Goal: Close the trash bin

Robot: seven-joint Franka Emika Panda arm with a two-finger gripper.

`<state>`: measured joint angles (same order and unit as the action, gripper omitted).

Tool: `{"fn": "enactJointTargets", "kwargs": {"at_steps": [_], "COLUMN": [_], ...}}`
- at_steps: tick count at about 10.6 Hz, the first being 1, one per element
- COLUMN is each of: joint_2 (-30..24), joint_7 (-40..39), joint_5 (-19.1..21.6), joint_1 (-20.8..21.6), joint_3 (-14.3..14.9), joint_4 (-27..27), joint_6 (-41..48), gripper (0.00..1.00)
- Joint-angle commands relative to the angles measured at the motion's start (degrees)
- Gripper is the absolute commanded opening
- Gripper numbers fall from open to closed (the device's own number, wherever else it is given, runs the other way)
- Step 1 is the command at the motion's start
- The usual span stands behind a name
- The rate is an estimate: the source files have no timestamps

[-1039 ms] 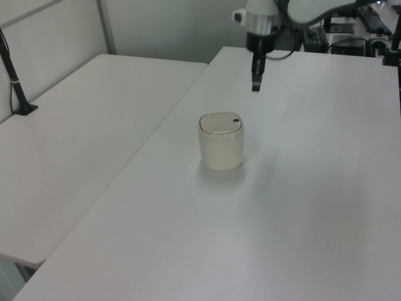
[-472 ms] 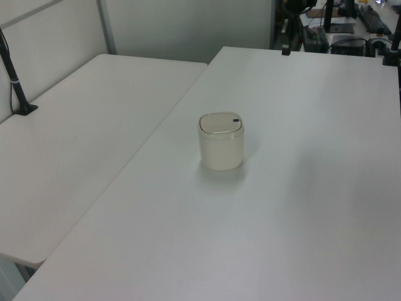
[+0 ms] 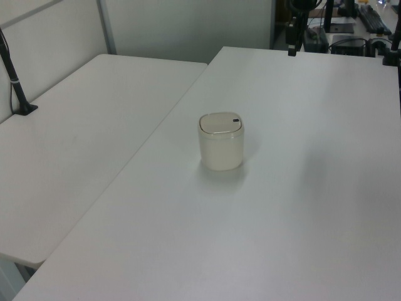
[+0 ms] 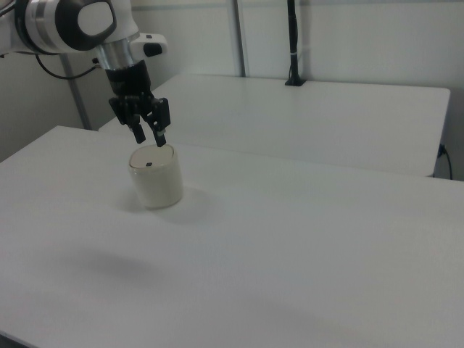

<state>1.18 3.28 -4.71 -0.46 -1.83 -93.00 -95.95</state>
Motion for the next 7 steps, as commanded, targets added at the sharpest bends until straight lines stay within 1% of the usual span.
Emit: {"fn": "enactJointTargets", "kwargs": {"at_steps": [1,7], "joint_2": [-1.27,-1.27], "joint_7": [0.41,0.76], "joint_5": [0.23,-0.12], "joint_1": [0.28,0.28], "joint_3": [-0.01,-0.01], "joint_4": [-1.31,-1.13], "joint_6": [0.77,0.77], "gripper": [1.00,1.00]}}
